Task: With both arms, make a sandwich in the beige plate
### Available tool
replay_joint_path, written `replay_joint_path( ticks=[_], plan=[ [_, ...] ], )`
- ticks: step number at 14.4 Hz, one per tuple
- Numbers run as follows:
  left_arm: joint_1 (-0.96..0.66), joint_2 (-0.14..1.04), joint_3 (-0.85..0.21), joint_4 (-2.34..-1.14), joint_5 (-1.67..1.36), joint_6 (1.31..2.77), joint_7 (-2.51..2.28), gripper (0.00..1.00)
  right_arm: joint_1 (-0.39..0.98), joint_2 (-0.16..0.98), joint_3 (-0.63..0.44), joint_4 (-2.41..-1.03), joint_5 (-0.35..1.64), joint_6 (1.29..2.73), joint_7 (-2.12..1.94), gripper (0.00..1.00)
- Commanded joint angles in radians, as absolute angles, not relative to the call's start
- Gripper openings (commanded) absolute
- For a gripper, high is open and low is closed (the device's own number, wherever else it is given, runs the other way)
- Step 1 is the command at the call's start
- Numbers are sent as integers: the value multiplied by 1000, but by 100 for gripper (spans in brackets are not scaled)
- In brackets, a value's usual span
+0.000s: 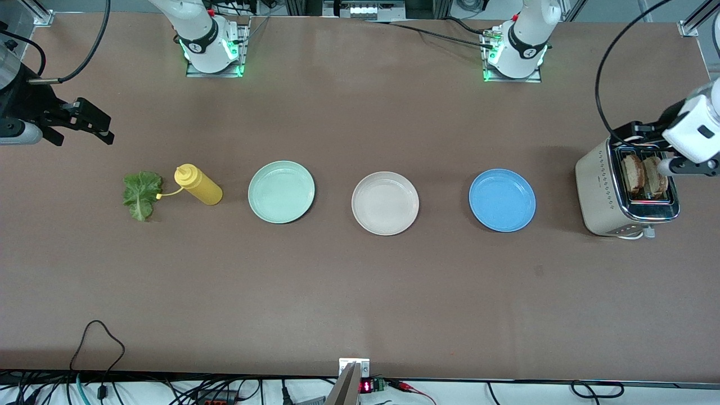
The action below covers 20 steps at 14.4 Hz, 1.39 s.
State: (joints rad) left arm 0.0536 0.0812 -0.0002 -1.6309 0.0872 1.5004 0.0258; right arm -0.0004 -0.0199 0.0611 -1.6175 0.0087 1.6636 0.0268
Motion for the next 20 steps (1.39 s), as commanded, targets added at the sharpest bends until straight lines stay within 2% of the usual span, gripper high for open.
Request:
replay_joint_path(
  ticks=[1, 15, 20],
  plan=[
    [80, 106, -5, -1612, 132, 1485, 38, 100, 6, -23, 55, -1615, 15, 1658, 25, 100],
    [175, 140, -5, -1650, 199, 1503, 273, 100, 3, -28, 54, -1615, 15, 1654, 17, 100],
    [221, 129, -6, -1793, 198, 1687, 279, 100, 3, -28, 54, -1615, 15, 1654, 17, 100]
  ],
)
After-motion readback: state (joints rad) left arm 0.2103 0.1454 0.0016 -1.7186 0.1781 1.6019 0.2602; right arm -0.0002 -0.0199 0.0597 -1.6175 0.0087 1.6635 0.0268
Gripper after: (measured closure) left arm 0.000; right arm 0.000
